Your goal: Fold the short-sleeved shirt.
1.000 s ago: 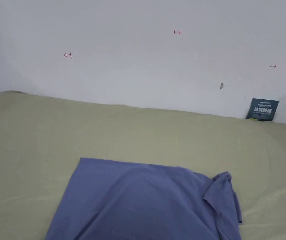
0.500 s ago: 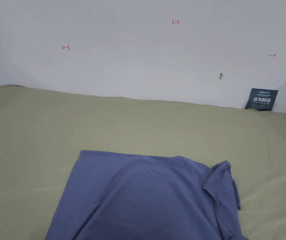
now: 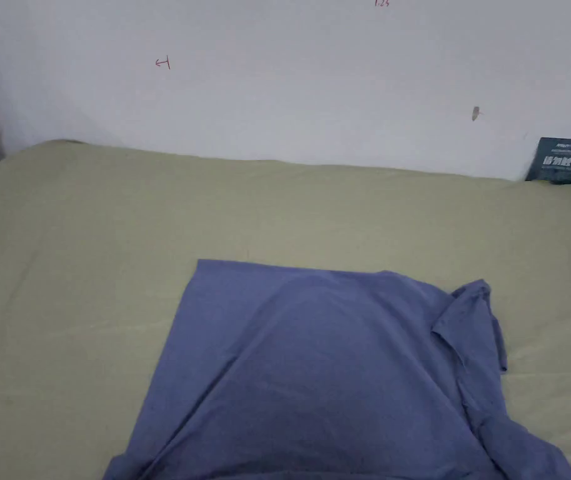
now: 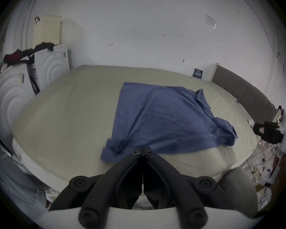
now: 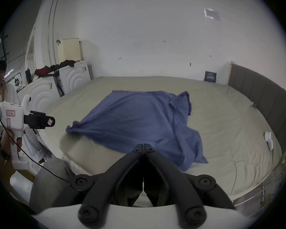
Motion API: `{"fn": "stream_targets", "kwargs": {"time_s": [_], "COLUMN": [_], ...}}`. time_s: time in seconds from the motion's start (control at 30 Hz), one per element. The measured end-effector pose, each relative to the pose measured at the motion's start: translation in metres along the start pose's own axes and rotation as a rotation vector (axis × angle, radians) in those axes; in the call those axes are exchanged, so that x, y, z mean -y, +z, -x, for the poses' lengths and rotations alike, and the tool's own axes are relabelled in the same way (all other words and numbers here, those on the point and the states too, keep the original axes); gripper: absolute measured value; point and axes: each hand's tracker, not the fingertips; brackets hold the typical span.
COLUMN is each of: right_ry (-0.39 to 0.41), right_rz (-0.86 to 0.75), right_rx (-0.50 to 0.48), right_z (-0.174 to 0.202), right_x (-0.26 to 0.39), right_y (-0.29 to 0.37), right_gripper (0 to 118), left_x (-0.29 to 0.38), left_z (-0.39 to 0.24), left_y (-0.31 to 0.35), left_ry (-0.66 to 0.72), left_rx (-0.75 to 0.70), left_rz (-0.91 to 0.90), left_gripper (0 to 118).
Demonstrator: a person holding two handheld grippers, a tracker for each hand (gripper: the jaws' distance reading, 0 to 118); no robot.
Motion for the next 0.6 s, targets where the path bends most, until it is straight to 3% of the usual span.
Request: {"fn": "stream_targets", "kwargs": {"time_s": [0.13,0.33,0.37,0.4,0.43,0.5,0.6], "right_ry": [-0.037,-0.086,-0.091,-0.093,-0.095,-0.102,-0.106], "right_rz": [0.043,0.052,0.049,0.048,0.05,0.044,0.037], "right_rx": [-0.013,-0.004,0.0,0.002,0.002,0.007,0.001], "right_z": [-0.004,-0.022,-0.024,-0.026,-0.028,-0.032,-0.035], "right_x": [0.013,0.008,0.006,0.005,0.002,-0.004,-0.012], "right_y": [-0.008,-0.012,-0.012,-0.013,-0.014,-0.015,-0.018], "right_gripper": [0,0,0,0,0,0,0], "left_x": [0.003,-0.013,-0.016,-0.017,-0.018,-0.016,-0.016], "left_z": [0.006,0.043,0.052,0.061,0.068,0.079,0.083], "left_y": [-0.011,-0.057,-0.067,-0.075,-0.082,-0.089,-0.098], "left_ry": [-0.011,0.169,0.227,0.304,0.385,0.513,0.49], "left_rx": [-0.077,-0.101,-0.096,-0.078,-0.06,-0.066,-0.139], "left_rz": [0.072,0.17,0.205,0.226,0.268,0.243,0.229], "left_gripper": [0,11,24,55,72,81,94]}}
